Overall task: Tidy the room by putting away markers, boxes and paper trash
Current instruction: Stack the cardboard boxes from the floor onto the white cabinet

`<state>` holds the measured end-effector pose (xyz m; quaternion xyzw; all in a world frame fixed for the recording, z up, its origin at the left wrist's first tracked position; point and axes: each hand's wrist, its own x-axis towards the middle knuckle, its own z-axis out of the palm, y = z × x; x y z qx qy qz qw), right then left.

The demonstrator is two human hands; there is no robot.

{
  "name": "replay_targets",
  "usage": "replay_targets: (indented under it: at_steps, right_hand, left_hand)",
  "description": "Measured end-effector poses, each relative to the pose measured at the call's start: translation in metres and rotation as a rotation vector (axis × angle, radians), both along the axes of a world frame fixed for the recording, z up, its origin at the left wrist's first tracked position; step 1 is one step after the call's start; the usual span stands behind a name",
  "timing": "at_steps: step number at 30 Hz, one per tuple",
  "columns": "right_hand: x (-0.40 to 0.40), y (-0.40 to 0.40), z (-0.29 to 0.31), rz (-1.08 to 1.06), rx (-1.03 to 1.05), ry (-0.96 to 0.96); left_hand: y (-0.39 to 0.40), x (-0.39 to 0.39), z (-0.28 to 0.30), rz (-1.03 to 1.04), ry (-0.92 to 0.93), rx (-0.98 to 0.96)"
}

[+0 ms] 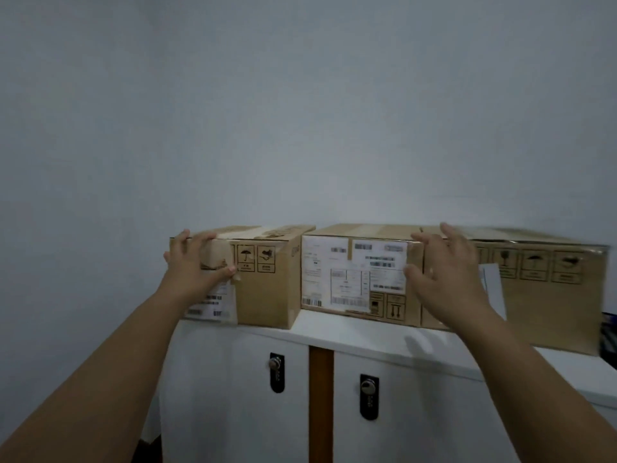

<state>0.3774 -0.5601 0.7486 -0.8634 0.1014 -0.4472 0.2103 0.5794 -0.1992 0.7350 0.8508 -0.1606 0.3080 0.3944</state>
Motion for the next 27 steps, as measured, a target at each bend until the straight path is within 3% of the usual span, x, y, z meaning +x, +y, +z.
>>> replay_targets:
  at_steps: [3, 6, 9, 17, 27]
  right_hand:
    - [0.004, -0.048, 0.013, -0.285, -0.152, 0.066]
    - [0.009, -0.081, 0.02, -0.416, -0.17, 0.247]
    - [0.018, -0.091, 0.014, -0.452, -0.188, 0.304]
    - [0.029, -0.092, 0.014, -0.442, -0.179, 0.185]
    - [0.032, -0.089, 0.013, -0.408, -0.176, 0.113]
  left_hand:
    - [-0.005, 0.025, 0.016, 0.021, 0.062, 0.122]
    - [-0.022, 0.042, 0.017, 0.058, 0.071, 0.195]
    - [-0.049, 0.042, 0.007, 0.069, 0.052, 0.192]
    - [-0.134, 0.017, -0.035, -0.178, 0.151, 0.027]
    - [-0.162, 0.025, -0.052, -0.186, 0.112, -0.04]
